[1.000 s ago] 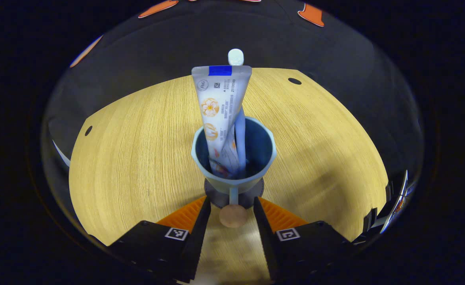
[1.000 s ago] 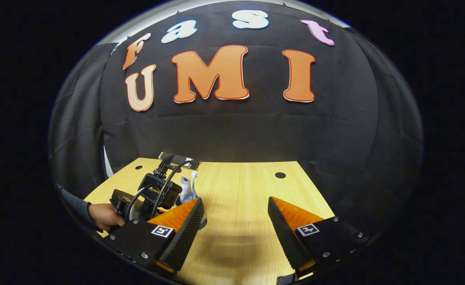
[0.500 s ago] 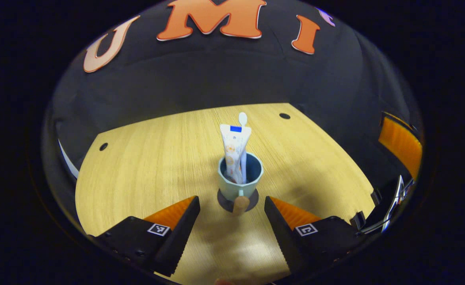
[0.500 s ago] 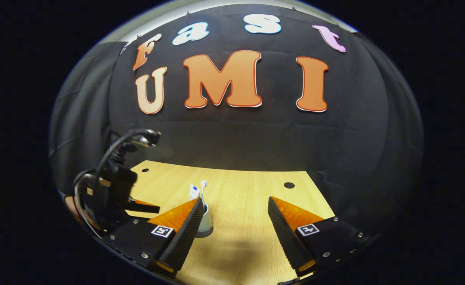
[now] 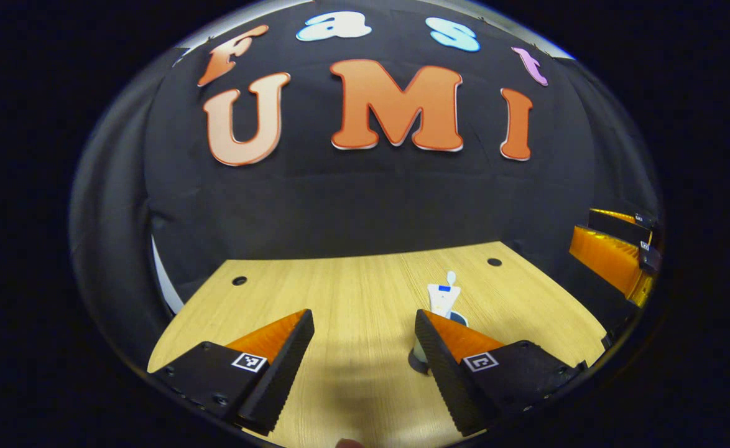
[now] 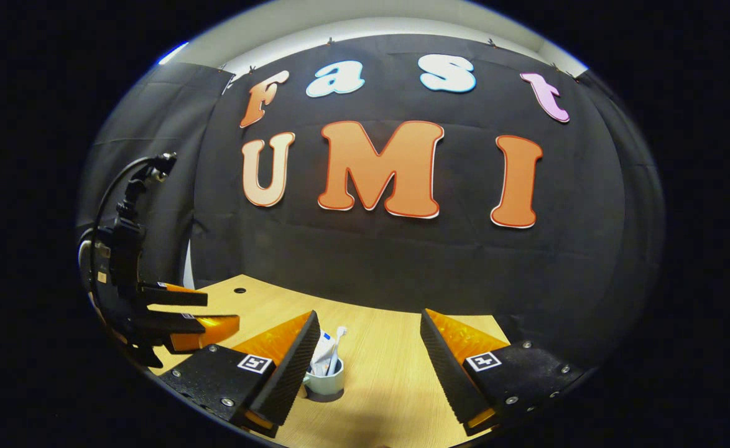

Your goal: Put the toothbrush and toothpaste on the desktop into the cup, then pick up the cup and place it on the coaster on the desktop.

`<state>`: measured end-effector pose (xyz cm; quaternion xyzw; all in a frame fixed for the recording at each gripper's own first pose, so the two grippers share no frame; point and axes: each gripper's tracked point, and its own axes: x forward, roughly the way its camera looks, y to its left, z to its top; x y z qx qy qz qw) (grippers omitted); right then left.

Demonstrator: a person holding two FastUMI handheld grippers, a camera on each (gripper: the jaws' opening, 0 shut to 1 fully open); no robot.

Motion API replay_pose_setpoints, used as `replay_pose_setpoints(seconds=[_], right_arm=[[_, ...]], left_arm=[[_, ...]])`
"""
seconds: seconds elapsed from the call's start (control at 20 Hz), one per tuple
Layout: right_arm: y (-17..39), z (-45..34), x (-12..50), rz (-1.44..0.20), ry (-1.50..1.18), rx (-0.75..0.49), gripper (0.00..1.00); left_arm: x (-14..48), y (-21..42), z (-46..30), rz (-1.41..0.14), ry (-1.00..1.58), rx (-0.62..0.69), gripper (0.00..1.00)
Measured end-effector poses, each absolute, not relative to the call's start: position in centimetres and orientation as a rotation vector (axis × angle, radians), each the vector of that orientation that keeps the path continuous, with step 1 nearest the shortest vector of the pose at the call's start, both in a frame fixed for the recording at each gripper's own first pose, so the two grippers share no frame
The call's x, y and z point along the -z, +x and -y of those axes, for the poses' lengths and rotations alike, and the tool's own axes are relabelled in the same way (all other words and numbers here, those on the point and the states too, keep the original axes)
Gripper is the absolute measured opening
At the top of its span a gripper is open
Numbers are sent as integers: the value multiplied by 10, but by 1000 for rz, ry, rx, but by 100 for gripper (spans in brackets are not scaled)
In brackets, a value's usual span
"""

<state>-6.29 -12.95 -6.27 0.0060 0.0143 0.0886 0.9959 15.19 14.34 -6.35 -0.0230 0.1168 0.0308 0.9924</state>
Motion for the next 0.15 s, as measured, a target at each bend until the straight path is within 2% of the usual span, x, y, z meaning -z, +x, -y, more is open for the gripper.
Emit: replay_pose_setpoints(seconds=[0.15], right_arm=[[-68, 119, 52, 11, 8, -218, 97]], left_arm=[[31, 132, -170, -107, -58, -130, 98]])
